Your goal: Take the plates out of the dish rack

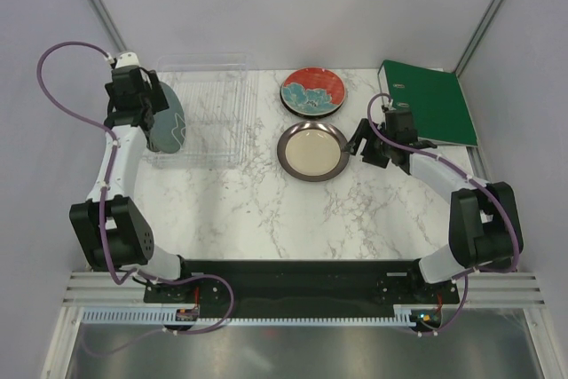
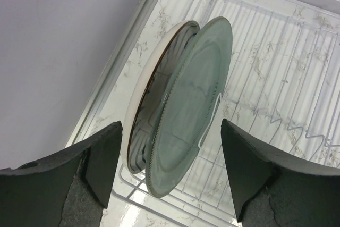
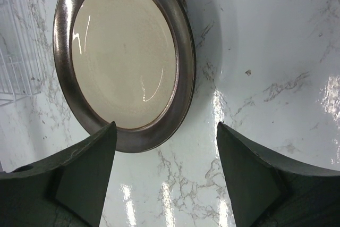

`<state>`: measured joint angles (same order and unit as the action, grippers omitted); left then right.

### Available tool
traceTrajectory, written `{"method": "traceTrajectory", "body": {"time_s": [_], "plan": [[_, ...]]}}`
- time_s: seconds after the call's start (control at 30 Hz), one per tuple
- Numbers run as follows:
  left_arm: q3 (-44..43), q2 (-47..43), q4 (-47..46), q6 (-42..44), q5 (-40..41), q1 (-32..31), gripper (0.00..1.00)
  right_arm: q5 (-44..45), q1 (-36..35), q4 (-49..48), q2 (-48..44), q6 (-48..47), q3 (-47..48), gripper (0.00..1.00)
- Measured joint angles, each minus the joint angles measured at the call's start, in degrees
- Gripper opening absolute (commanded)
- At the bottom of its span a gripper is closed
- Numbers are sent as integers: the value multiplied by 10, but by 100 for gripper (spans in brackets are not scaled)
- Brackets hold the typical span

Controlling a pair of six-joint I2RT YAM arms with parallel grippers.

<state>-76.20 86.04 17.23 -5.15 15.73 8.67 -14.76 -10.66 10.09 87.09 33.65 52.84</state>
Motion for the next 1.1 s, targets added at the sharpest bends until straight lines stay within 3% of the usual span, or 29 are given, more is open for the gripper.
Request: {"method": "traceTrajectory", "body": {"time_s": [0.77,0.83,0.9,1.03,1.1], "plan": [[0,86,3,-19,-43,4,76,-11,0,-7,35,0,0,82],[0,98,-1,-20,-43,4,57,-15,0,-9,41,0,0,82],[-1,111,-2,-19,-36,4,23,-18,0,-9,46,0,0,81],[-12,119,3,-13,-51,12,2,-22,0,-10,51,0,0,81],[-19,128,2,-6,-45,8,2,-24,0,-11,52,0,0,81]]}}
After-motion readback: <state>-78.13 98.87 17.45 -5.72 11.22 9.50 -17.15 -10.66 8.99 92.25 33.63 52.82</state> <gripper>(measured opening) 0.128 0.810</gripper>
